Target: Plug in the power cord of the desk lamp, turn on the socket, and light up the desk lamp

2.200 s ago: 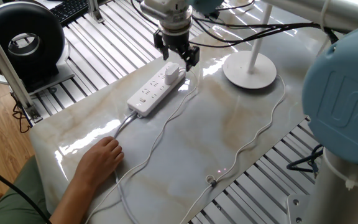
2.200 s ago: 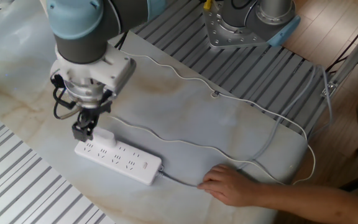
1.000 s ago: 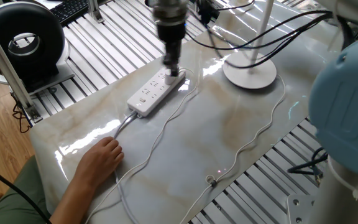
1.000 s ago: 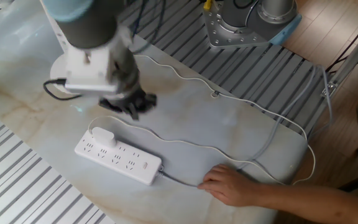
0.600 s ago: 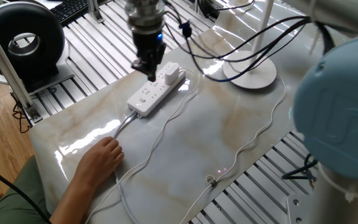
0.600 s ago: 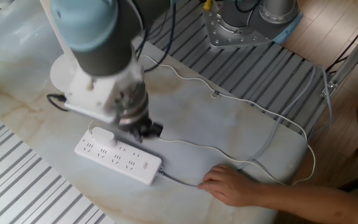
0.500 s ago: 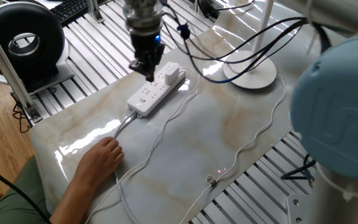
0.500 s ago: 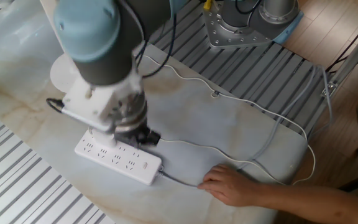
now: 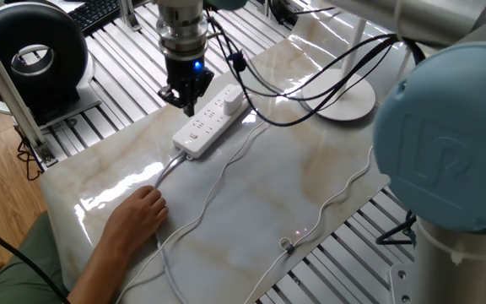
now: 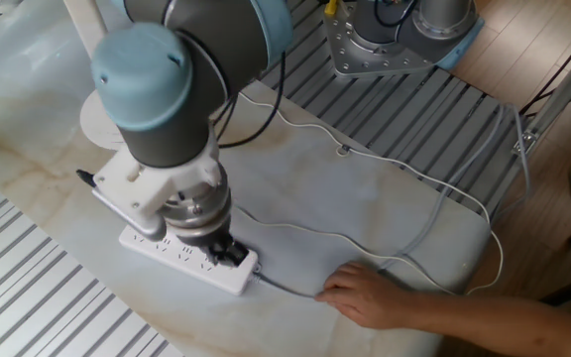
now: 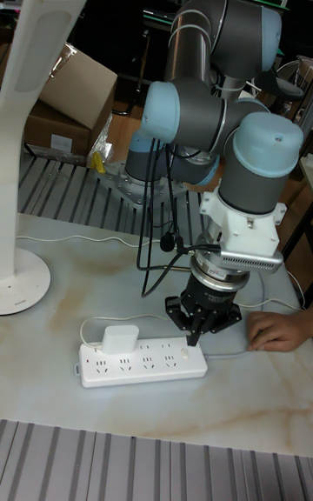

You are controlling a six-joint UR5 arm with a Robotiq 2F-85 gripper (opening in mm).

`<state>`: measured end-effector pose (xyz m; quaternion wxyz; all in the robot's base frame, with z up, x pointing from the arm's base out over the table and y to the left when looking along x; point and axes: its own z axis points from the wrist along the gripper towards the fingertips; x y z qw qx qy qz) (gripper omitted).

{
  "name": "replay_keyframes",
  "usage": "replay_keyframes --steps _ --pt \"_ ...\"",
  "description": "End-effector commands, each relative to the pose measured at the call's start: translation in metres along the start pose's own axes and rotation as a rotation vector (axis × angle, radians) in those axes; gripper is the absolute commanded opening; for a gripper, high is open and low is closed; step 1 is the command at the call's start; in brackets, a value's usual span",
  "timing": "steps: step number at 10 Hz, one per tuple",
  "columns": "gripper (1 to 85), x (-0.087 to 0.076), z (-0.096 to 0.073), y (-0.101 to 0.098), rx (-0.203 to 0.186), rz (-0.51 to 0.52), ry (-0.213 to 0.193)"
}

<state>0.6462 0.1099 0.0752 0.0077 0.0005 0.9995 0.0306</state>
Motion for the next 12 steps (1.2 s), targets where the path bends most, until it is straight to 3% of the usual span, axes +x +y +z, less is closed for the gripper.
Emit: replay_keyframes --steps 1,4,12 --pt "1.0 -0.006 0.012 0.007 -0.008 0.048 -0.024" --pt "1.0 -0.006 0.015 0.013 -0.016 0.048 -0.029" --pt "1.0 0.011 0.028 0.006 0.011 0.004 -0.007"
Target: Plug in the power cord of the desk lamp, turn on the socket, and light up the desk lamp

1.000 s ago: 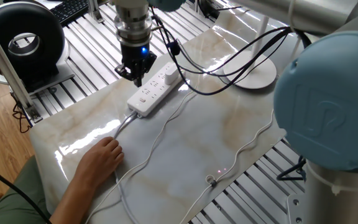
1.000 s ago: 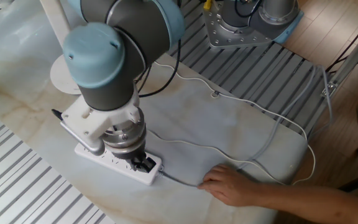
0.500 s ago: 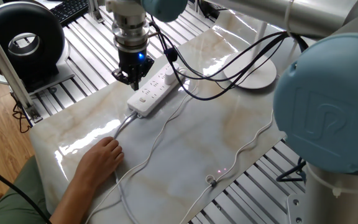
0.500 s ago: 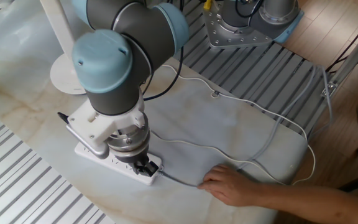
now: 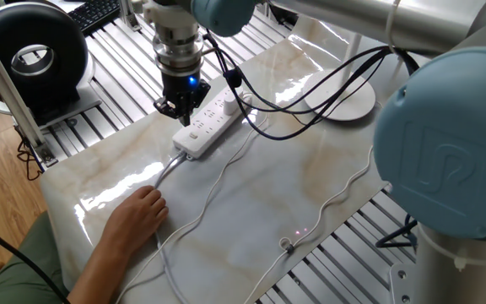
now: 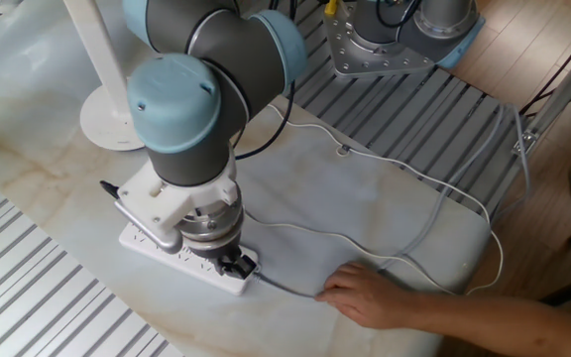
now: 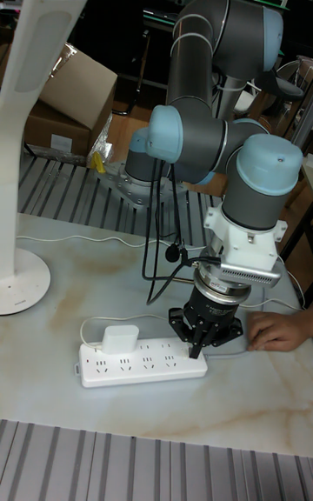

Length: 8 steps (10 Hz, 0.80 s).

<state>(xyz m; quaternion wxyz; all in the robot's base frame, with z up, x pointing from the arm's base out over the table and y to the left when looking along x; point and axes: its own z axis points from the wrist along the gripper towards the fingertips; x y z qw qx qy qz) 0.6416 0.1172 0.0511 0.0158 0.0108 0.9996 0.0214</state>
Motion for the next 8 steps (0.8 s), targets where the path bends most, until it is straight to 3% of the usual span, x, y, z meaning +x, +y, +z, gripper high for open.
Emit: replay_keyframes --steps 1,8 --pt "1.0 0.0084 0.0054 0.0004 -0.007 -0.028 0.013" --pt "1.0 0.0145 0.0117 -0.0083 0.015 -0.080 0.027"
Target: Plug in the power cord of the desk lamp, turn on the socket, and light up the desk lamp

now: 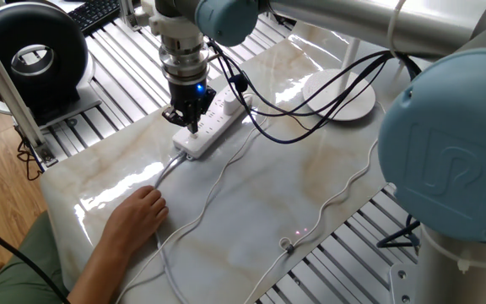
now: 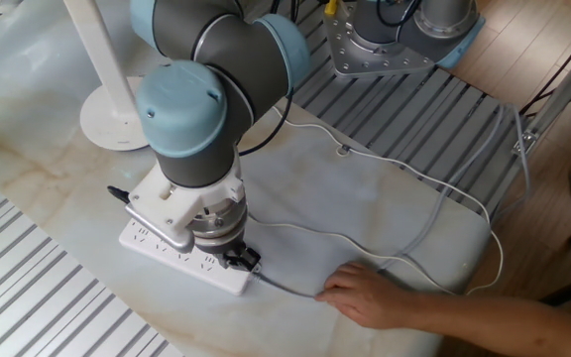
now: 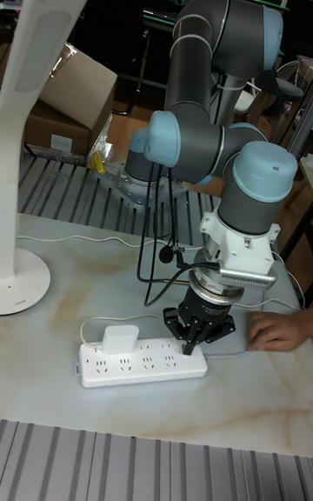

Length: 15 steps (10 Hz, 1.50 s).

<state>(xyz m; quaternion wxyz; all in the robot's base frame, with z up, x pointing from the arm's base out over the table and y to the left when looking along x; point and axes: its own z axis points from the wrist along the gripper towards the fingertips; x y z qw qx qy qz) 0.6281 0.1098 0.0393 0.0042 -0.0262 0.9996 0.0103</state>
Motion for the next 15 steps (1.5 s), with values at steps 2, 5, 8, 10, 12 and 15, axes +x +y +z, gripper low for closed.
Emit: replay_keyframes --steps 2,5,8,10,12,15 --pt "1.0 0.002 0.000 0.002 -0.011 -0.010 0.007" --pt "1.0 0.002 0.001 0.001 -0.010 -0.022 0.005" --pt "1.0 0.002 0.003 0.002 -0.010 -0.025 0.004" --pt "1.0 0.002 0.005 0.001 -0.006 -0.027 0.004" --pt "1.0 0.001 0.008 0.001 -0.006 -0.030 0.001" --pt "1.0 0.000 0.012 0.000 -0.005 -0.034 -0.002"
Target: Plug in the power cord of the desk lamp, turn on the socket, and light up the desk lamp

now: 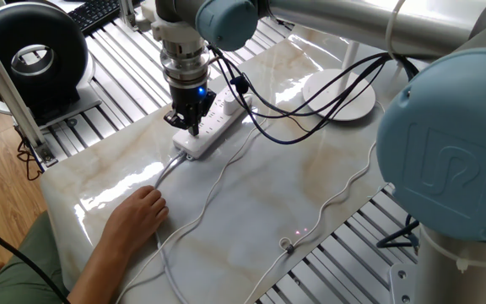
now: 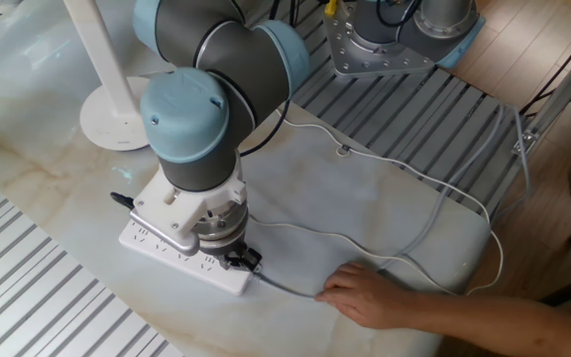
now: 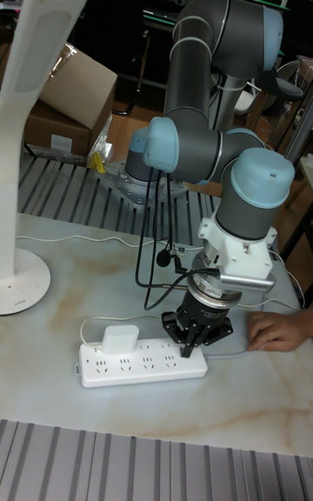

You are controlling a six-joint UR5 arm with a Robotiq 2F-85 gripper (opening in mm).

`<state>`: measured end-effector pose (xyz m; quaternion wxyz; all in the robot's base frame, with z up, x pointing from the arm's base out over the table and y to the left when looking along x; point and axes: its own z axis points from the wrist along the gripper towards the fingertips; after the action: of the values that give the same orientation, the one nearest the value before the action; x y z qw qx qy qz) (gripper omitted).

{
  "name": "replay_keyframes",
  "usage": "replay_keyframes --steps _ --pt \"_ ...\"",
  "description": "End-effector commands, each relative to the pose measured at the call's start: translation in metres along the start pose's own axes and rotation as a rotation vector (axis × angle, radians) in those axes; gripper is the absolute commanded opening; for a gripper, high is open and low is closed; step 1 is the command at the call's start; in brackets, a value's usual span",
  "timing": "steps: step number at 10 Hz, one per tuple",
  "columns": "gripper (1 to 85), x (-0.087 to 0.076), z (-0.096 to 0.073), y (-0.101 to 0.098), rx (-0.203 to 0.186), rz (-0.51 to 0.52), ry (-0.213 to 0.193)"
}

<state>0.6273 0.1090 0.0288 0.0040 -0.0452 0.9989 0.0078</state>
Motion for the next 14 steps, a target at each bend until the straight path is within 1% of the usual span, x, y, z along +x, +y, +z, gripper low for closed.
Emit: replay_keyframes --steps 1,3,4,5,6,8,9,11,12,14 --pt "1.0 -0.001 0.003 0.001 -0.008 0.002 -0.003" --pt "1.0 -0.001 0.003 0.001 -0.008 -0.001 -0.001" --pt "1.0 0.001 0.001 0.001 -0.001 -0.004 0.005" --pt "1.0 0.005 -0.010 0.001 0.001 -0.008 0.033" --pt "1.0 0.007 -0.020 0.003 -0.011 -0.011 0.048" --pt "1.0 0.004 -0.021 -0.002 0.003 -0.028 0.043" --pt "1.0 0.003 -0.028 -0.004 0.005 -0.034 0.047" --pt "1.0 0.003 -0.052 -0.009 -0.005 -0.043 0.066" --pt "1.0 0.002 -0.059 -0.013 -0.010 -0.045 0.073" --pt "1.0 -0.003 -0.060 -0.024 0.005 -0.060 0.068"
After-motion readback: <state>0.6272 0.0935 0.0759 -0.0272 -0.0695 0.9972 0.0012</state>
